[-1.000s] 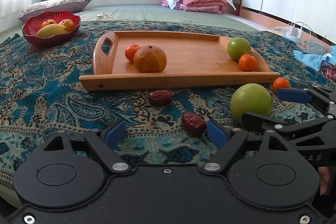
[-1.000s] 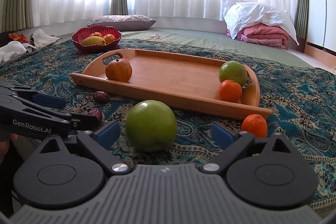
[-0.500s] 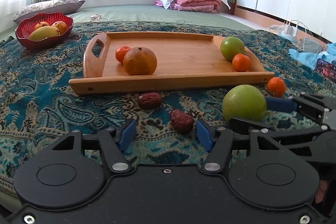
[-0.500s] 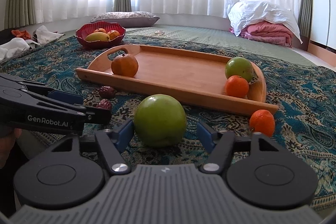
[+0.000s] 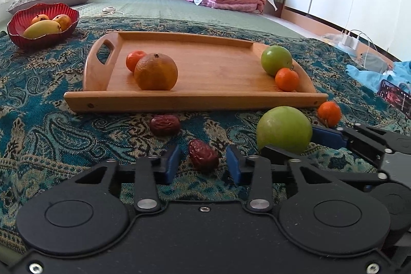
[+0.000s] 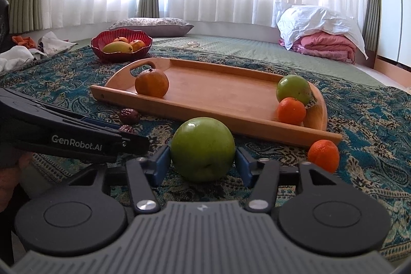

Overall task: Organize fruits
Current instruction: 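Grasp a dried red date with the left tool while the right tool grasps a green apple, then carry the red date and green apple over the wooden tray and lower them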

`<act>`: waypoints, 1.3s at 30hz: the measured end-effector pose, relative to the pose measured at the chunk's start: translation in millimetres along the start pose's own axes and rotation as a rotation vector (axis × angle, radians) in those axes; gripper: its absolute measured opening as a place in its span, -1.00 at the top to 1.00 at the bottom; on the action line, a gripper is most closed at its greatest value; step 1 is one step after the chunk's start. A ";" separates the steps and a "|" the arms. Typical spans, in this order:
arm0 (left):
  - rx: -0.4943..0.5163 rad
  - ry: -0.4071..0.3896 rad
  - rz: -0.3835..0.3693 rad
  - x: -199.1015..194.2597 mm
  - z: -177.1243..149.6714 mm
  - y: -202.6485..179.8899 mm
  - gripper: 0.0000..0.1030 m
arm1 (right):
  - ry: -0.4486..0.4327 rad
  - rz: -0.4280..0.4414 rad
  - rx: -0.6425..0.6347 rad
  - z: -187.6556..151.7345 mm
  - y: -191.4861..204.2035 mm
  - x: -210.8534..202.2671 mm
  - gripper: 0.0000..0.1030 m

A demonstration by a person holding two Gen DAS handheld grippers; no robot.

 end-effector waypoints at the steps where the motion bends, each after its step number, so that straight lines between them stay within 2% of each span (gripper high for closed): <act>1: 0.004 0.001 -0.002 -0.8 -0.2 -0.6 0.39 | 0.003 0.001 0.005 -0.4 -0.2 1.6 -0.20; 8: 0.017 0.003 -0.008 -1.6 -1.4 -0.8 0.45 | 0.020 0.001 0.040 -3.5 -1.8 10.7 -0.20; 13: 0.014 0.001 -0.001 0.5 -3.8 -1.0 0.44 | 0.010 -0.012 0.021 -5.7 0.8 12.1 -0.20; 22: 0.065 -0.017 0.028 1.4 -6.2 -8.4 0.44 | -0.026 -0.042 0.016 -14.1 4.8 14.1 -0.13; 29: 0.073 -0.029 0.035 -0.4 -5.3 -8.6 0.56 | -0.034 -0.044 0.038 -13.7 3.9 18.4 -0.11; 39: 0.104 -0.098 0.074 -13.9 7.7 -12.2 0.56 | -0.035 -0.026 0.089 -3.9 -2.6 11.6 -0.10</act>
Point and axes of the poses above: each gripper's, at about its wrist camera, not at the fingertips, and x roughly the way its jaws point, y to its left, z to its top, the point moved 4 cm from there along x, roughly the way its jaws point, and after that the axes turned 3 degrees about y, right-handed, at the moved point
